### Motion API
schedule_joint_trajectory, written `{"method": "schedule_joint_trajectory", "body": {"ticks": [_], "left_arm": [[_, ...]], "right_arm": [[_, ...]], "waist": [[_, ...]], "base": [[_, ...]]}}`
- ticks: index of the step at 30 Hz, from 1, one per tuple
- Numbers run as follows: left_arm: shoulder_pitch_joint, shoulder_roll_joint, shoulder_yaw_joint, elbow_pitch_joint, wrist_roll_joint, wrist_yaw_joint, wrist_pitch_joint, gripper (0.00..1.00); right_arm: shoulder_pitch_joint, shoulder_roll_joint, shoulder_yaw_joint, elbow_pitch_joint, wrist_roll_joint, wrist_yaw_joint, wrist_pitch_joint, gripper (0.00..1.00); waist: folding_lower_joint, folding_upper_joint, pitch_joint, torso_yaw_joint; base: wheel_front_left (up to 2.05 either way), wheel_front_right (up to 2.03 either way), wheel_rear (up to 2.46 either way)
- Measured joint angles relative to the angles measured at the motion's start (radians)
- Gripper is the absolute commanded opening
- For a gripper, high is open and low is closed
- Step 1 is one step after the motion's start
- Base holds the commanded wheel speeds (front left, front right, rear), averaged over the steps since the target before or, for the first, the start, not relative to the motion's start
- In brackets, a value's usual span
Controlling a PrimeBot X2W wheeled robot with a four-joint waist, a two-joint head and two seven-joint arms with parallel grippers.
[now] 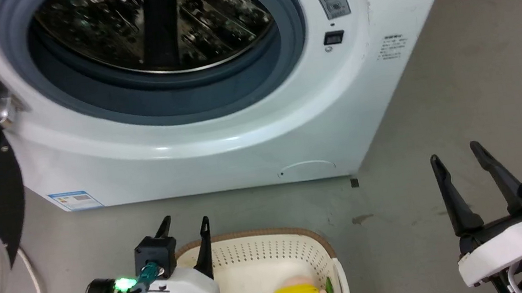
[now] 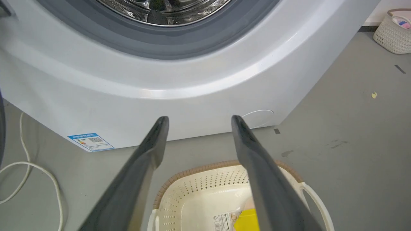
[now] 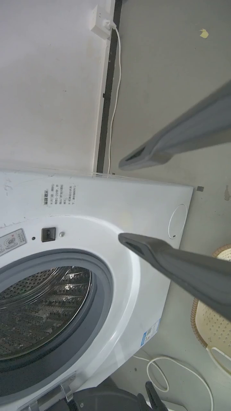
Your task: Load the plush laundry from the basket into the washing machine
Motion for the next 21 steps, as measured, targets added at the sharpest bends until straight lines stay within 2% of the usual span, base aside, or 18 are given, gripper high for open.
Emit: {"method": "schedule_joint_trajectory", "body": {"ticks": [21], "left_arm": [[-0.179, 0.014, -0.101, 0.345, -0.019, -0.027, 0.014, 1.00]], "right_arm": [[-0.041, 0.000, 0.009, -0.029, 0.056, 0.000, -0.041, 1.00]], "waist": [[0.0000, 0.0000, 0.174, -0.065]], "base": [[0.00, 0.00, 0.00]]}}
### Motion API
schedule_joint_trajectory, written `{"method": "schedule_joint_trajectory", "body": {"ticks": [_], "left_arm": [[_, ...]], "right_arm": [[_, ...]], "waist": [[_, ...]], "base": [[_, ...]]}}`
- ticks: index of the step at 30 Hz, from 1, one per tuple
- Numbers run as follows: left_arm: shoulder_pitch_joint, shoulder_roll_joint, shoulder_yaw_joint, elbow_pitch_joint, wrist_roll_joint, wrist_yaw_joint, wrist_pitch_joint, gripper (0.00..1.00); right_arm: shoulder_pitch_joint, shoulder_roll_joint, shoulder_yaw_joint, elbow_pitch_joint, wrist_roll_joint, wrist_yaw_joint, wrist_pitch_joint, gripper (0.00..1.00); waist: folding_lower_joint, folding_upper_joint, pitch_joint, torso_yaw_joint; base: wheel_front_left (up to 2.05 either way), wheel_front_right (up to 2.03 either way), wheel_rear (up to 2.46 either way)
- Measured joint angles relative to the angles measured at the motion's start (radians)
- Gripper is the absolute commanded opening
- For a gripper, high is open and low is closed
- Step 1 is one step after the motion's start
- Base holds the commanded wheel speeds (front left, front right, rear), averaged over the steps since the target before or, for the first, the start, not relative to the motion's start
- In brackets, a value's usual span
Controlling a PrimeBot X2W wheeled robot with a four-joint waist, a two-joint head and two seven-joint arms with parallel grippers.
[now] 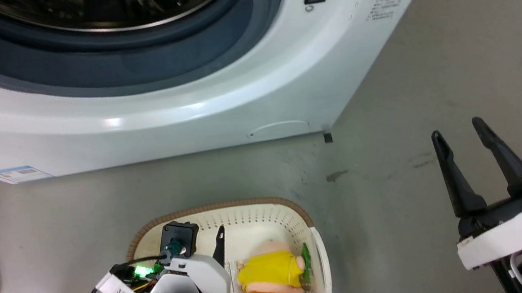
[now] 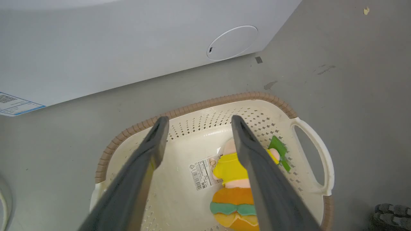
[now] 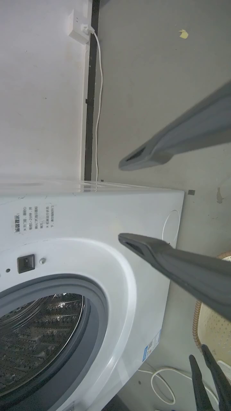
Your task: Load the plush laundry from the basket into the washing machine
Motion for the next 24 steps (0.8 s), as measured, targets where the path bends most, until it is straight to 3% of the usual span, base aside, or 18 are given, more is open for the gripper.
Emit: {"method": "schedule_joint_trajectory", "body": {"ticks": [16, 24], "left_arm": [[-0.126, 0.017, -0.106, 0.184, -0.070, -0.024, 0.081, 1.00], [-0.186, 0.061, -0.157, 0.272, -0.104, -0.033, 0.127, 1.00]], "right_arm": [[-0.055, 0.000, 0.015, -0.013, 0.069, 0.000, -0.033, 1.00], [-0.086, 0.000, 0.025, -0.019, 0.101, 0.000, -0.049, 1.00]], "waist": [[0.0000, 0.0000, 0.149, -0.080], [0.0000, 0.0000, 0.223, -0.129]], "base": [[0.00, 0.00, 0.00], [0.00, 0.00, 0.00]]}}
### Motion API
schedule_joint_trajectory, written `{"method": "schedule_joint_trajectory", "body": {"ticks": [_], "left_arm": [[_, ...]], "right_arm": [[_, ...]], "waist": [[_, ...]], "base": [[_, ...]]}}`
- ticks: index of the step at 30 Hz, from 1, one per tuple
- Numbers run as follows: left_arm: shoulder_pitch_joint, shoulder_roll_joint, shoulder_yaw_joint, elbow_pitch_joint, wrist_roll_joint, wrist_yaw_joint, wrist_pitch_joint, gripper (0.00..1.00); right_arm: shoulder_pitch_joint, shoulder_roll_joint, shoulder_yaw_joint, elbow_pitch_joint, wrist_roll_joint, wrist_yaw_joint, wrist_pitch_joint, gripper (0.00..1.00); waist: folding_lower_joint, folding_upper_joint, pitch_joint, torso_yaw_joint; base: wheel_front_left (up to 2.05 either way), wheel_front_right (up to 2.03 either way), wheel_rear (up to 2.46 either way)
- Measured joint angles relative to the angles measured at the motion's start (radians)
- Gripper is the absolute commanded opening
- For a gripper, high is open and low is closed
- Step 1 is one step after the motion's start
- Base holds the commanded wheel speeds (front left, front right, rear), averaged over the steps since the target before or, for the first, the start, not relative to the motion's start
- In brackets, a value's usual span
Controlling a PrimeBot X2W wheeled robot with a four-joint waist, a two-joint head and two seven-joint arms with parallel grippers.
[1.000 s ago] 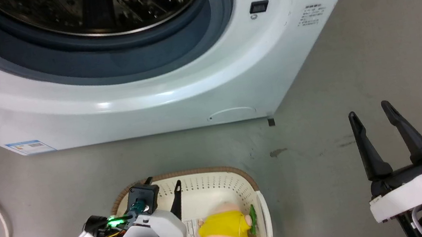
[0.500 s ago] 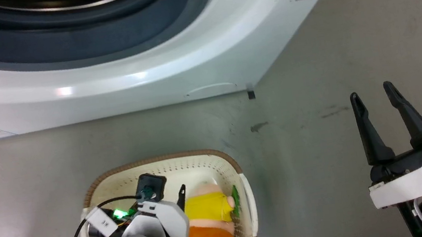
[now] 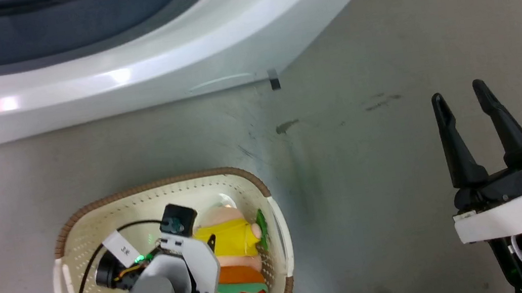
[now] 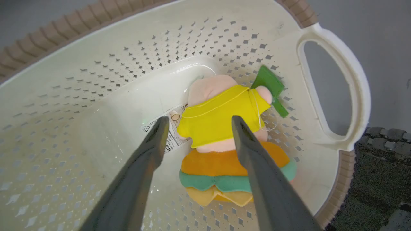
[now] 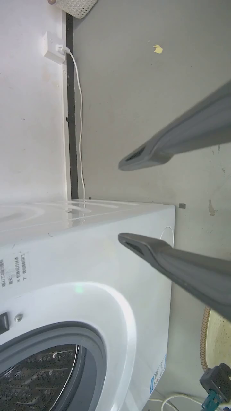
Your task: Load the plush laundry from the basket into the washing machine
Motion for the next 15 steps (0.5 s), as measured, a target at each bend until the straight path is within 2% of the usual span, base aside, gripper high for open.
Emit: {"method": "schedule_joint_trajectory", "body": {"ticks": [5, 10, 15], "left_arm": [[-0.053, 0.009, -0.012, 0.050, -0.024, 0.002, -0.013, 1.00], [-0.103, 0.018, -0.012, 0.091, -0.055, 0.030, -0.070, 1.00], [-0.131, 0.016, -0.034, 0.150, -0.079, 0.016, -0.022, 1.00]], "right_arm": [[-0.001, 0.000, -0.005, -0.006, 0.017, 0.000, -0.012, 1.00], [-0.007, 0.000, -0.004, -0.013, 0.036, 0.000, -0.020, 1.00], [-0.019, 0.000, 0.000, -0.016, 0.050, 0.000, -0.033, 1.00]], "waist": [[0.0000, 0.0000, 0.048, -0.018], [0.0001, 0.0000, 0.098, -0.033], [0.0000, 0.0000, 0.142, -0.049]], "base": [[0.00, 0.00, 0.00], [0.00, 0.00, 0.00], [0.00, 0.00, 0.00]]}}
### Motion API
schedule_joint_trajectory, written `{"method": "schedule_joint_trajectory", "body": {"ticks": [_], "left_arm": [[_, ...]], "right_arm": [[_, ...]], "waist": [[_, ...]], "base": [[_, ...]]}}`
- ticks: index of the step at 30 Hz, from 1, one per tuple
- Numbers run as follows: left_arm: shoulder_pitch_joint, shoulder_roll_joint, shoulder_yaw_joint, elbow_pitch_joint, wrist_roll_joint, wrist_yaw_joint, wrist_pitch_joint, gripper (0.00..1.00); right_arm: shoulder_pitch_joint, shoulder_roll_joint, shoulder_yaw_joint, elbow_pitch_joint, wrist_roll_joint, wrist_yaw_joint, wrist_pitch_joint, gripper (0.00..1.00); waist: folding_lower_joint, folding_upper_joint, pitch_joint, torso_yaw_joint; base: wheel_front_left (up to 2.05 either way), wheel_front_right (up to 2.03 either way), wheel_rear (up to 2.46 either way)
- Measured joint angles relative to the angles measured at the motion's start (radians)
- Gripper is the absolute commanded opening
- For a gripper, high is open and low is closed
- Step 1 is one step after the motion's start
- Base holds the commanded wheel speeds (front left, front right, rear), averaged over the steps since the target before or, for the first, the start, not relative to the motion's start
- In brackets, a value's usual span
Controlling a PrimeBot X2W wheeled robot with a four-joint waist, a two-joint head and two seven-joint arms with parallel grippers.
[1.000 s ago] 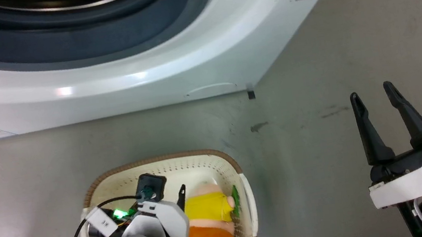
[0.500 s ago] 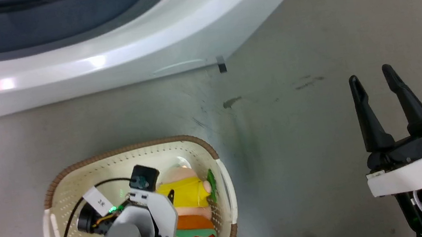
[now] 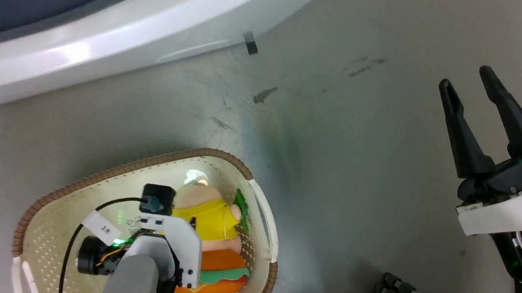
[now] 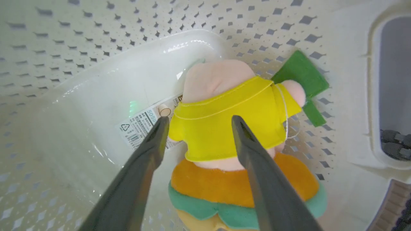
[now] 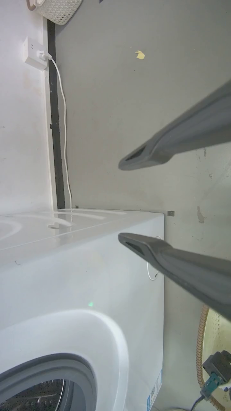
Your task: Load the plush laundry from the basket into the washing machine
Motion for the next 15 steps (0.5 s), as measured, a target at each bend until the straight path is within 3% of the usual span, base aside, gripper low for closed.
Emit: {"method": "schedule_joint_trajectory", "body": {"ticks": [14, 15], "left_arm": [[-0.113, -0.011, -0.077, 0.163, -0.071, -0.030, 0.077, 0.97], [-0.122, -0.010, -0.087, 0.172, -0.071, -0.031, 0.075, 0.15]], "right_arm": [[-0.034, 0.000, -0.001, -0.019, 0.048, 0.000, -0.033, 1.00], [-0.036, 0.000, 0.000, -0.019, 0.050, 0.000, -0.035, 1.00]], "waist": [[0.0000, 0.0000, 0.129, -0.049], [0.0000, 0.0000, 0.137, -0.053]], "base": [[0.00, 0.00, 0.00], [0.00, 0.00, 0.00]]}}
